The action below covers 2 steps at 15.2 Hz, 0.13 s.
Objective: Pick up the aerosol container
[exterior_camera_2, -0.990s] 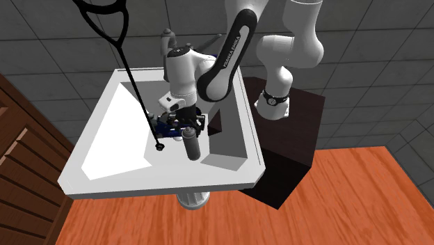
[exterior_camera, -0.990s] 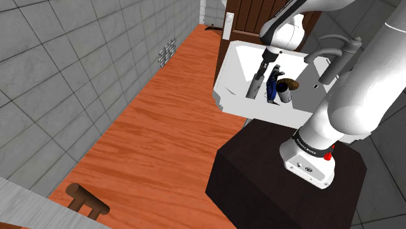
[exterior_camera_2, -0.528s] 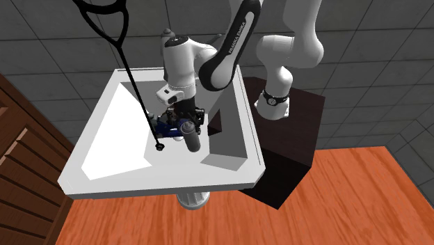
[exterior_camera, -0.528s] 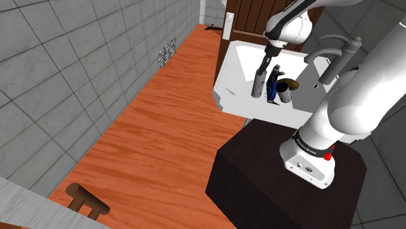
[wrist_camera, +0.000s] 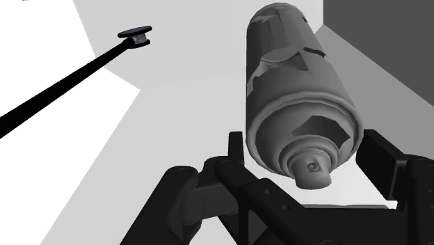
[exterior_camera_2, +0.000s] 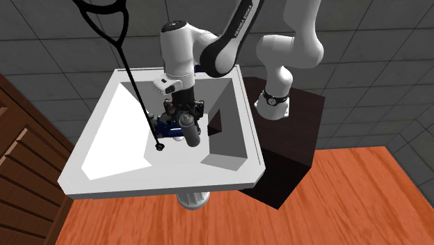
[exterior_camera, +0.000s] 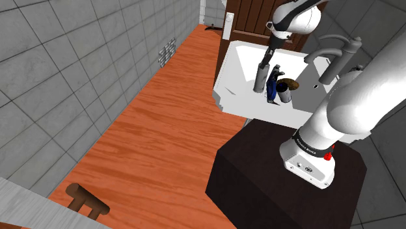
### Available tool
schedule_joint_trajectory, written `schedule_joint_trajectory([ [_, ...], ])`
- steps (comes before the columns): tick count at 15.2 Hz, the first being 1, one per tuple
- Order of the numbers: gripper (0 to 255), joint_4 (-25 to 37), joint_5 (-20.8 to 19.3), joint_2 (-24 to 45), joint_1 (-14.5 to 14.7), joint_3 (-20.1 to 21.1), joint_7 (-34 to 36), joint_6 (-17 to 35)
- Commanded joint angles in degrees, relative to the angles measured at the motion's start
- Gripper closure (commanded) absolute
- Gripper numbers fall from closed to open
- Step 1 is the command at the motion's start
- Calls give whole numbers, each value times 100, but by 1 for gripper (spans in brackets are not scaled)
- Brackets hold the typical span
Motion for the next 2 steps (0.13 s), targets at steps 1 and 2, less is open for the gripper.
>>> schedule_joint_trajectory([
  [1, 255, 20, -106, -101, -39, 44, 92, -99],
  [2, 255, 20, -106, -101, -40, 45, 91, -99],
])
